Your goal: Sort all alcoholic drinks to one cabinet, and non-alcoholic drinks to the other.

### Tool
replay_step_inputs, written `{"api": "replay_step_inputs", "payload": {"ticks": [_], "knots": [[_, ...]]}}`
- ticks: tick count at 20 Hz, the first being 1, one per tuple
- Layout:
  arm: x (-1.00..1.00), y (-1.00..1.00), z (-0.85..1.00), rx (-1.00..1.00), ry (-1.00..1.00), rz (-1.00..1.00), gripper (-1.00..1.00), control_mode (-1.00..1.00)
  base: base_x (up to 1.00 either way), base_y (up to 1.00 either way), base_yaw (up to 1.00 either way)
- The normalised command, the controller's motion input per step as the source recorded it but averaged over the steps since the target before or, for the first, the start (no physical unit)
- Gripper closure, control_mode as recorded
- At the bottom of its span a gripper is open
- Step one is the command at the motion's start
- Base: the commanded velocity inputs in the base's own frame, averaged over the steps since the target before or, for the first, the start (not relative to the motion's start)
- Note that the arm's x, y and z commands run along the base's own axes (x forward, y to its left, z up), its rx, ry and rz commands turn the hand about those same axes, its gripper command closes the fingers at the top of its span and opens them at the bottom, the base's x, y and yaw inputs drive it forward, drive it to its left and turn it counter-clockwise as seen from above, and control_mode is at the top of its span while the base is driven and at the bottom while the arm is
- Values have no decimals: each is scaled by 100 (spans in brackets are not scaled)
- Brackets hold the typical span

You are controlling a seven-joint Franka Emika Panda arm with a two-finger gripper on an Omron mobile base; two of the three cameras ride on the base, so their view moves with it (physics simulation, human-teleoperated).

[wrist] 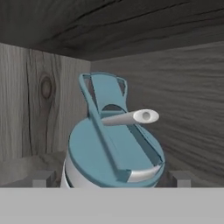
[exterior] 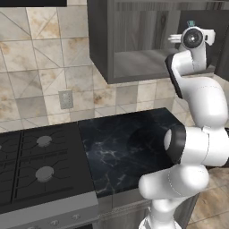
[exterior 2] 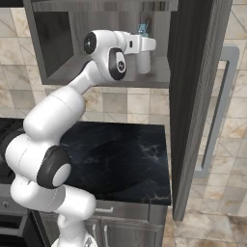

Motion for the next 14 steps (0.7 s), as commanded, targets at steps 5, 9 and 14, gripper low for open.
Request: {"api": "replay_step_inputs", "payload": {"ticks": [5,9,14], "knots": [[4,0,0,0,-4,0,-100,-100,0,0,0],[12,0,0,0,-5,0,-100,-100,0,0,0],[14,0,0,0,-3,0,-100,-100,0,0,0]]}}
